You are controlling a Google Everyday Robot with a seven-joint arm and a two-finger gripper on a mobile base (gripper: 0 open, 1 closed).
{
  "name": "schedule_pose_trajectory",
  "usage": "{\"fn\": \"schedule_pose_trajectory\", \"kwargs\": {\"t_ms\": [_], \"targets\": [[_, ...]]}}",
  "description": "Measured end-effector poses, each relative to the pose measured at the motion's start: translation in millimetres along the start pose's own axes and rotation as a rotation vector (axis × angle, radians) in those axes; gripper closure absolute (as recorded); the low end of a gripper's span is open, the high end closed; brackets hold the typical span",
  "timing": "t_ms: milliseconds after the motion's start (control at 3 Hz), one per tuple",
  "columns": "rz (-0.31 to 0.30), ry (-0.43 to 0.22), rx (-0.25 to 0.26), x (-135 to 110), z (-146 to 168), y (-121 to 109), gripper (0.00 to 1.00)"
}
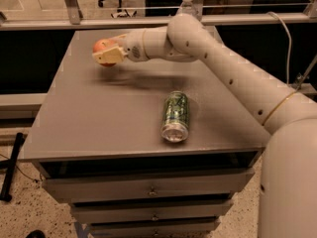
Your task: Pick apple
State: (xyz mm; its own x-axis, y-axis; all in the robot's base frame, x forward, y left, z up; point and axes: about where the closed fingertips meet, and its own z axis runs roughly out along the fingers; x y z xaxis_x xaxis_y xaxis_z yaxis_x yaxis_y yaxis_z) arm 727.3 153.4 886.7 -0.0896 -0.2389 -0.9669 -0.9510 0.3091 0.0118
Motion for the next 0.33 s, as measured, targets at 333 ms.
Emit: {"fn": "schedule_pose_trajectory", "kwargs": {"t_ms": [333], "targets": [[0.002,-0.002,0.003,0.7,-4.0,-1.0,1.0]]}}
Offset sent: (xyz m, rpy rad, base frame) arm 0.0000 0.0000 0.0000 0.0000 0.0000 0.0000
